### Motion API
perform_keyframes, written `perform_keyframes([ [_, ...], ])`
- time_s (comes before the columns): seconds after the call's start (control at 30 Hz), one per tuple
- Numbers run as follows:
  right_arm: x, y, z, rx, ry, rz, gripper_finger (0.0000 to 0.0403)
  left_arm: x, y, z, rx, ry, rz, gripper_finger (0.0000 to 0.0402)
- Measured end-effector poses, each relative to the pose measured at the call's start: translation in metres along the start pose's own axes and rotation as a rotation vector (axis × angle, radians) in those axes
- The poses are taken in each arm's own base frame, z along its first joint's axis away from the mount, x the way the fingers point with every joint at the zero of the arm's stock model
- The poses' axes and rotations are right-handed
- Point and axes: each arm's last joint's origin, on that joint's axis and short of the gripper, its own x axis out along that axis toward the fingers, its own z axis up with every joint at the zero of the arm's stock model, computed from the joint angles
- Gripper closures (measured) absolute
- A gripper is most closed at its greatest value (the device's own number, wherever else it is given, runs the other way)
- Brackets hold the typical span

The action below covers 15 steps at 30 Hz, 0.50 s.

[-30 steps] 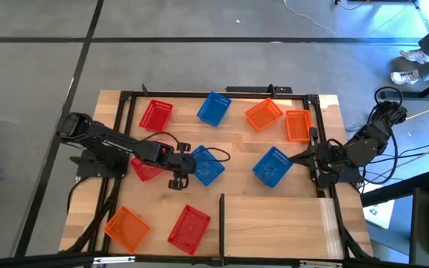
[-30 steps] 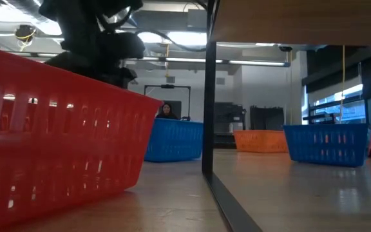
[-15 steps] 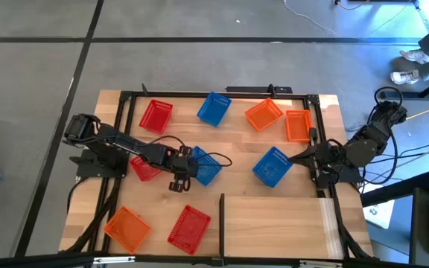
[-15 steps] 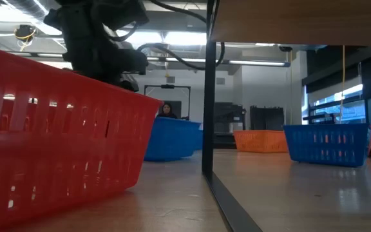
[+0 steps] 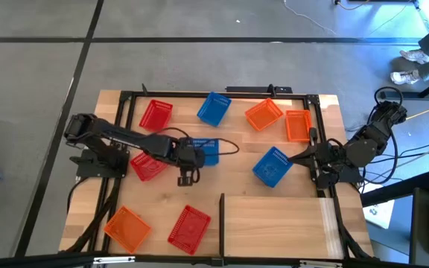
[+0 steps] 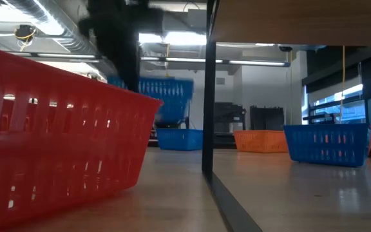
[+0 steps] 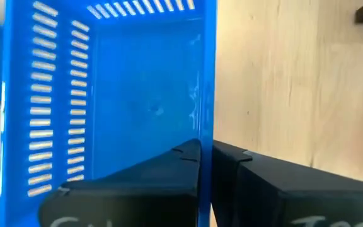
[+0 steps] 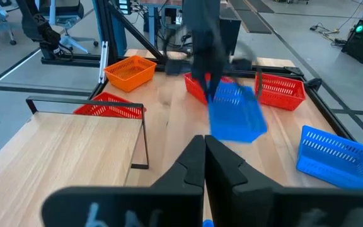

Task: Stack baskets on shelf by color
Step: Put the bottom left blue basket on the shelf

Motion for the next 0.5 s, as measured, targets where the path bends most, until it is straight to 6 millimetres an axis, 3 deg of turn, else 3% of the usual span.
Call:
perform_keyframes([
  [0.17, 0.000, 0.000, -0.001, -0.006, 0.006, 0.001, 0.0402, -0.058, 0.014, 0.016, -0.151, -0.019, 0.050, 0.0401],
  [0.3, 0.000, 0.001, -0.003, -0.071, 0.035, 0.037, 0.0402, -0.103, 0.021, 0.033, -0.511, -0.145, 0.012, 0.0401],
  [0.4, 0.000, 0.001, -0.004, -0.101, 0.046, 0.044, 0.0402, -0.128, 0.017, 0.049, -0.756, -0.274, -0.076, 0.0401],
  [0.5, 0.000, 0.000, -0.005, -0.095, 0.046, 0.024, 0.0402, -0.150, 0.003, 0.065, -0.852, -0.441, -0.192, 0.0401],
])
